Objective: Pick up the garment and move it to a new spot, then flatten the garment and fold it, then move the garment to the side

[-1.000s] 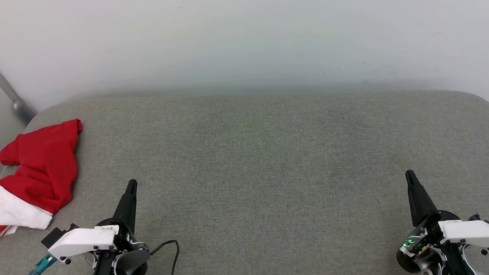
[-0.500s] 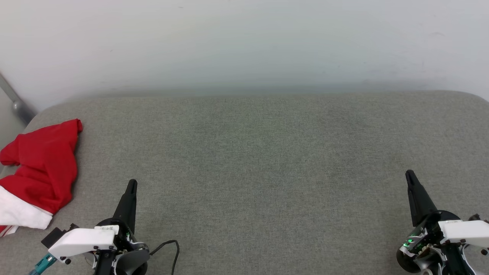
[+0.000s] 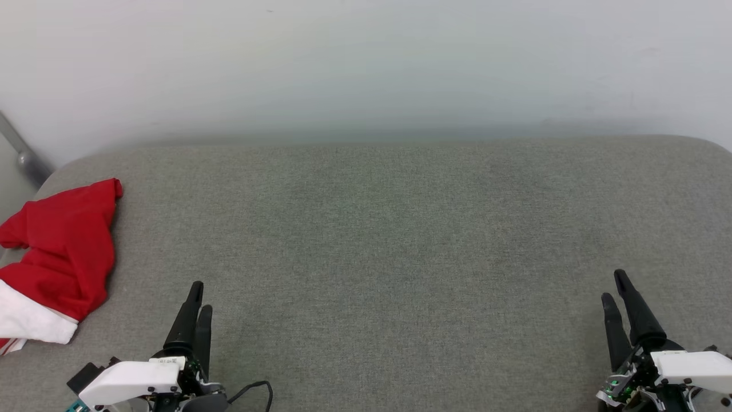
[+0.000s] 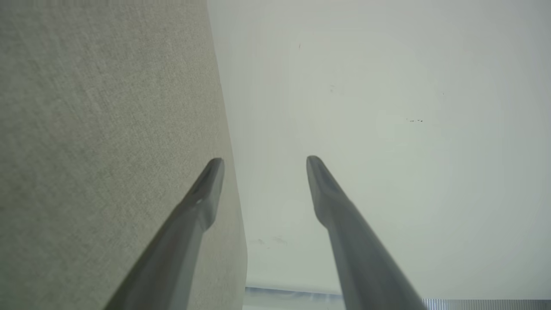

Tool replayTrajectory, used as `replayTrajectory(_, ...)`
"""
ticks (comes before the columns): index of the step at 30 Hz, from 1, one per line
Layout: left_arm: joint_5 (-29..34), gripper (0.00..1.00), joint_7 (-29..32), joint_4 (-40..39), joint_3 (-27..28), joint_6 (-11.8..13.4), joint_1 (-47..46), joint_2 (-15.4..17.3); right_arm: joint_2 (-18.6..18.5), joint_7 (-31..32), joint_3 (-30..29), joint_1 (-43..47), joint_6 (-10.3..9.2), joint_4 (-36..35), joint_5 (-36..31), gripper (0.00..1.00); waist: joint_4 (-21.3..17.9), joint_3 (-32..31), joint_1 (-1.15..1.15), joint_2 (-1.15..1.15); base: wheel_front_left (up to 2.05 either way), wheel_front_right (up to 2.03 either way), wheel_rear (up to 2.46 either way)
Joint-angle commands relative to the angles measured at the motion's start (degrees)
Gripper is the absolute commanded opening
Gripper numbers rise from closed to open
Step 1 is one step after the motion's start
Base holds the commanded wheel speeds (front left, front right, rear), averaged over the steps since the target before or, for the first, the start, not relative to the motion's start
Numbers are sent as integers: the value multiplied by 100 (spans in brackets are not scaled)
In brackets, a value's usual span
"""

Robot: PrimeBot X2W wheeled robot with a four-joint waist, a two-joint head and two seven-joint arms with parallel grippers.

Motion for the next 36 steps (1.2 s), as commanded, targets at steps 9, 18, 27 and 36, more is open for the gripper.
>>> replayTrajectory(9, 982, 100, -289, -456, 30, 229, -100, 14, -2, -285, -181, -4, 1, -434, -1129, 100, 1, 25, 0, 0, 0, 0, 0)
replayTrajectory(18, 2146, 100, -513, -790, -198, 597, -45, 16, -1, -509, -71, 94, 1, -876, -2375, 100, 2, 56, 0, 0, 0, 0, 0)
replayTrajectory(27, 3300, 100, -716, -906, -449, 893, 28, 18, -1, -713, 174, 236, 1, -1185, -3659, 100, 1, 63, 0, 0, 0, 0, 0)
replayTrajectory(36, 4199, 100, -902, -968, -632, 1067, 104, 19, 0, -899, 287, 380, 1, -1351, -4693, 100, 10, 47, 0, 0, 0, 0, 0)
